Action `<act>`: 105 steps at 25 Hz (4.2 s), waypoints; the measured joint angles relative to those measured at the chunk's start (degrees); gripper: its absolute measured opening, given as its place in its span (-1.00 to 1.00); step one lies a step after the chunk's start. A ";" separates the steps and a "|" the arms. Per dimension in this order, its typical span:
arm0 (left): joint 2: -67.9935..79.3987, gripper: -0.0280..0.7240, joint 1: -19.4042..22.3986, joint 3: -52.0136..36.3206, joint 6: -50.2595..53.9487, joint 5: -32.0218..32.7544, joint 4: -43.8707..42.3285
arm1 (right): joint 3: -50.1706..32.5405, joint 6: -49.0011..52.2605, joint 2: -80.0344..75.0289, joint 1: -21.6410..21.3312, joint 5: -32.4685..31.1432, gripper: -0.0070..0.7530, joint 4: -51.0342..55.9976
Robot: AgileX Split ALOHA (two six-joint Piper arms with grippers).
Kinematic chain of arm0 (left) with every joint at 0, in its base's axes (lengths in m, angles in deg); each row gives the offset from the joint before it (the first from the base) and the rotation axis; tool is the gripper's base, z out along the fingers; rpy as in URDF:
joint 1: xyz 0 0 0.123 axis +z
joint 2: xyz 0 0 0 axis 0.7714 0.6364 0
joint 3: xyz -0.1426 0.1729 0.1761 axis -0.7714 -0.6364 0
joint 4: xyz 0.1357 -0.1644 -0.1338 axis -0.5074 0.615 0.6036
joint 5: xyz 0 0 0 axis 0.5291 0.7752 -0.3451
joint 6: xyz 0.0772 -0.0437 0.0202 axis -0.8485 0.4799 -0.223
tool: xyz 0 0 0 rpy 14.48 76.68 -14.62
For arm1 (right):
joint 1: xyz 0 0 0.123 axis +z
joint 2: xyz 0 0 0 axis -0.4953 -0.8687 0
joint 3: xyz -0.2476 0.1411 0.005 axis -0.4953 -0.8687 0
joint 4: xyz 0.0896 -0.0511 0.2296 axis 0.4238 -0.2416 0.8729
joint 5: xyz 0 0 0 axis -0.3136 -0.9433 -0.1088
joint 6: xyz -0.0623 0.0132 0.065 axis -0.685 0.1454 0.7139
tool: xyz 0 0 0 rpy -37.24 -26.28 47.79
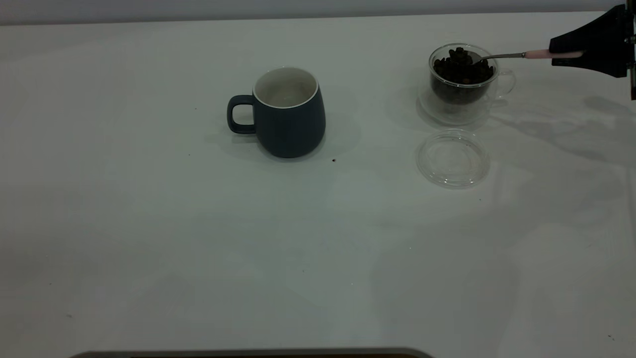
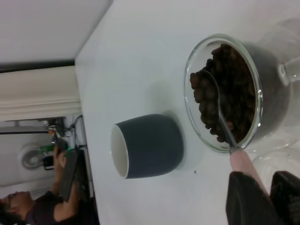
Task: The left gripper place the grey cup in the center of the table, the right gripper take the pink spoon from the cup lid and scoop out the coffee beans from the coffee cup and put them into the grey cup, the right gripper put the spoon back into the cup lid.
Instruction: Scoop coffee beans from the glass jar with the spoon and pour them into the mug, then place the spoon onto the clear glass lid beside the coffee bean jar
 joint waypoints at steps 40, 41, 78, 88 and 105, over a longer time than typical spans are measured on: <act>0.00 0.63 0.00 0.00 0.00 0.00 0.00 | 0.00 -3.79 -1.42 20.27 -1.40 -0.69 11.80; 0.00 0.63 0.00 0.00 0.00 0.00 0.00 | 0.00 -3.83 -1.42 21.15 -1.40 -0.69 12.19; 0.00 0.63 0.00 0.00 0.00 0.00 0.00 | 0.00 -29.20 -0.03 26.42 0.68 -0.69 15.26; 0.00 0.63 0.00 0.00 0.00 0.00 0.00 | -20.09 -16.83 13.07 15.53 -1.37 -0.69 17.95; 0.00 0.63 0.00 0.00 0.00 0.00 0.00 | -35.78 -24.58 5.39 -2.37 5.58 -0.69 21.12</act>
